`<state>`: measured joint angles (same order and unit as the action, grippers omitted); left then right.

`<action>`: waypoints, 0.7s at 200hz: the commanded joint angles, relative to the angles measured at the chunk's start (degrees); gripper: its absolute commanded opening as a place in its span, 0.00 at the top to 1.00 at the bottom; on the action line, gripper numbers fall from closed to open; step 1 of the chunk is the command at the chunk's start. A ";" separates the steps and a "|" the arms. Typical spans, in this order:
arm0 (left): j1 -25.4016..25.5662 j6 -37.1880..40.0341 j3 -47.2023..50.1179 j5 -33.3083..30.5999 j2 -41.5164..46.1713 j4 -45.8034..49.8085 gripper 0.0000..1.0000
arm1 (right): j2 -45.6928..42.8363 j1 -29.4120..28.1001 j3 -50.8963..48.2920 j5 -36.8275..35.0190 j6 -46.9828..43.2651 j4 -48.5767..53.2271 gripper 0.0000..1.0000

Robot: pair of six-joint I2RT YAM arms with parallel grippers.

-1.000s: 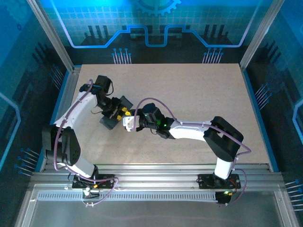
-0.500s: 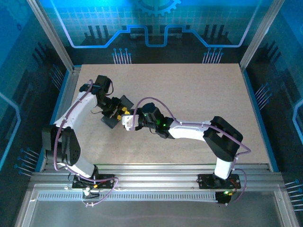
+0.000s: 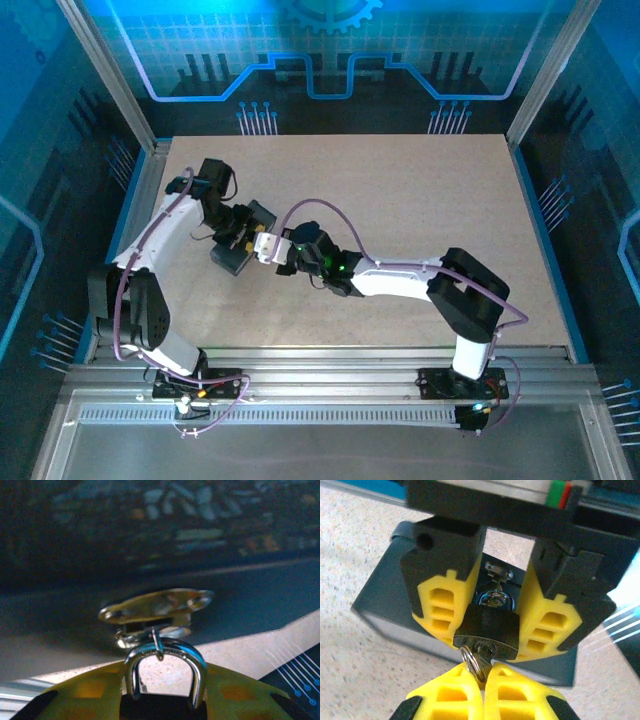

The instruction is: Unlock the padlock with the key

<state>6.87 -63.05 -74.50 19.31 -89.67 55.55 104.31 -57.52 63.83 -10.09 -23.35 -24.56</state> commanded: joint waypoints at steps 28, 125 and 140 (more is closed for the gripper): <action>0.53 -2.25 0.88 2.49 2.87 -1.84 1.00 | 2.25 -3.77 4.55 -10.21 39.92 -7.08 1.00; -2.98 2.51 0.03 5.06 3.53 -6.35 0.40 | -0.36 8.57 -2.12 4.12 56.54 -0.02 1.00; -4.61 3.76 -0.19 5.36 4.04 -6.36 0.40 | -0.09 9.98 -0.89 6.66 56.18 1.57 1.00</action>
<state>4.99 -62.11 -74.08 22.24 -88.09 50.09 106.08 -49.10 62.02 -8.95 30.68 -23.90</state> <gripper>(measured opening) 0.600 0.044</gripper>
